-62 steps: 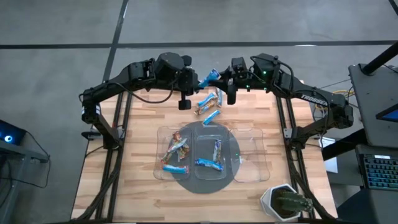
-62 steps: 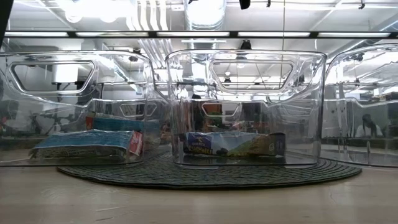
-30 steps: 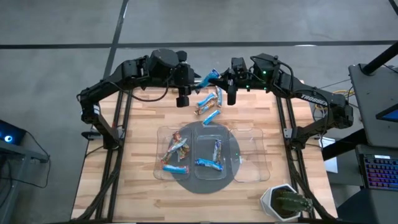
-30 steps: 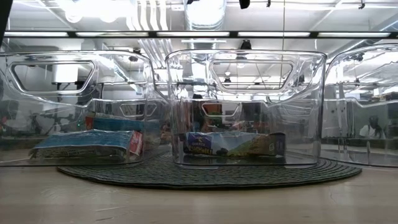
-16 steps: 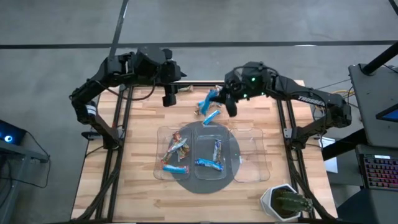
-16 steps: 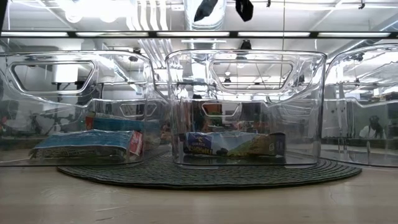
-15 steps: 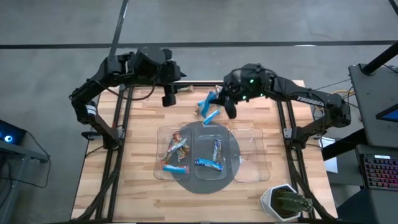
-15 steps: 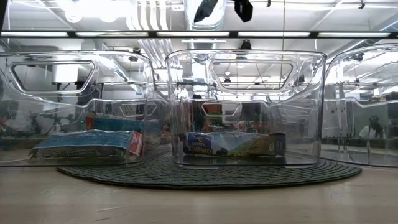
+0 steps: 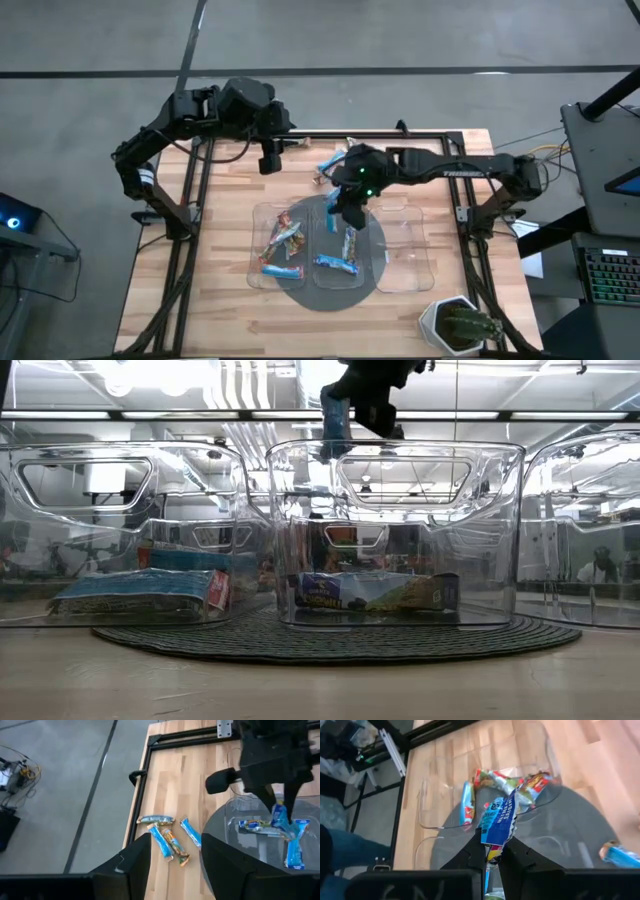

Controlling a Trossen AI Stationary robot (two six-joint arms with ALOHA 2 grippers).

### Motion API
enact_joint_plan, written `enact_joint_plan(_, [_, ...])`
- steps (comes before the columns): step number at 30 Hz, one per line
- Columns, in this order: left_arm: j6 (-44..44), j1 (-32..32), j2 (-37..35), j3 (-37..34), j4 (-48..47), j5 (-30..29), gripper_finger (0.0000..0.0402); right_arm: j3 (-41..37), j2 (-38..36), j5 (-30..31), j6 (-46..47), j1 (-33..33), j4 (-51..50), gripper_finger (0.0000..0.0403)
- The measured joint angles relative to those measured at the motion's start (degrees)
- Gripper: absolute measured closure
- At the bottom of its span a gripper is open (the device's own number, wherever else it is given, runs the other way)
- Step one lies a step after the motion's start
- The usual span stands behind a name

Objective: Pick and place Granola Bars by type
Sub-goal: Put the blue granola bar into the middle transparent bin

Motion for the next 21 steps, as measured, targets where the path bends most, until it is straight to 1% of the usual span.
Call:
enact_joint_plan(5, [-0.2, 0.0, 0.0, 0.0, -0.7, 0.0, 0.0245, 0.0, 1.7, 0.0, 0.8, 1.6, 0.2, 0.0379])
enact_joint_plan(11, [-1.2, 0.0, 0.0, 0.0, -0.7, 0.0, 0.0245, 0.0, 1.8, 0.0, 1.5, 1.7, 0.1, 0.0379])
enact_joint_plan(21, [-1.5, 0.0, 0.0, 0.0, -0.8, 0.0, 0.0245, 0.0, 1.8, 0.2, 1.5, 1.8, -3.3, 0.0379])
